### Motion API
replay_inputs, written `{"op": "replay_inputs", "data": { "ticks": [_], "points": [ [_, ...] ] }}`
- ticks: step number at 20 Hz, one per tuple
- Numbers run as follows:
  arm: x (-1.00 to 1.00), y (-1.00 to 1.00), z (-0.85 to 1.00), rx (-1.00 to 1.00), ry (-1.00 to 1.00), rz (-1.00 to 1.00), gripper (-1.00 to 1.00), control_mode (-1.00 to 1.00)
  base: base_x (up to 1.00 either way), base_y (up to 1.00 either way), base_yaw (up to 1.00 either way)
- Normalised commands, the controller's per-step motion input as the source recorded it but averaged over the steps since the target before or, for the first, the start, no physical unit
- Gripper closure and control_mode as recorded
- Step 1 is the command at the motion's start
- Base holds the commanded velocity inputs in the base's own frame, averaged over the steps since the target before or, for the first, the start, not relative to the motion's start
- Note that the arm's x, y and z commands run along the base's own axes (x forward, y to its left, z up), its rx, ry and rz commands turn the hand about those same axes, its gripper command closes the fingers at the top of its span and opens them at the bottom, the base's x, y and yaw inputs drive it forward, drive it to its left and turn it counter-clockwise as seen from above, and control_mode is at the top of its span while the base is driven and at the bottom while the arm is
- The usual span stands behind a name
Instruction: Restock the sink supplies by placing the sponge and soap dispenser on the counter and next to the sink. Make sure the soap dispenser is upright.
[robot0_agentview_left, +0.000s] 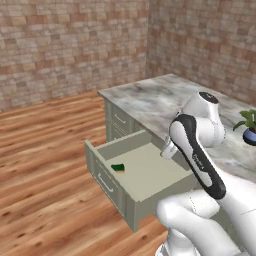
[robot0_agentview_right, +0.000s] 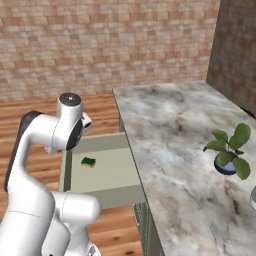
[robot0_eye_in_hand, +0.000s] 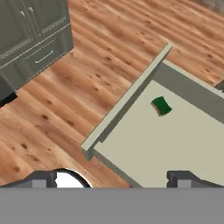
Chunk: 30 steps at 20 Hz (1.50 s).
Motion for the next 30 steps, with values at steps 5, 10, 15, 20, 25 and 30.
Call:
{"op": "replay_inputs", "data": {
  "ticks": [5,10,15,20,25,30],
  "points": [
    [0.43,0.34,-0.42,-0.13,0.09,0.08,-1.00,-1.00,0.00,0.00,0.00],
    [0.33,0.48,-0.45,-0.21,0.07,0.00,-1.00,-1.00,0.00,0.00,0.00],
    [0.17,0.30,-0.40,-0.18,0.01,0.00,-1.00,-1.00,0.00,0.00,0.00],
    [0.06,0.06,-0.39,-0.06,0.00,0.02,-1.00,-1.00,0.00,0.00,0.00],
    [0.06,0.00,-0.40,0.00,0.00,0.06,-1.00,-1.00,0.00,0.00,0.00],
    [0.02,0.00,-0.41,0.00,0.00,0.05,-1.00,-1.00,0.00,0.00,0.00]
  ]
}}
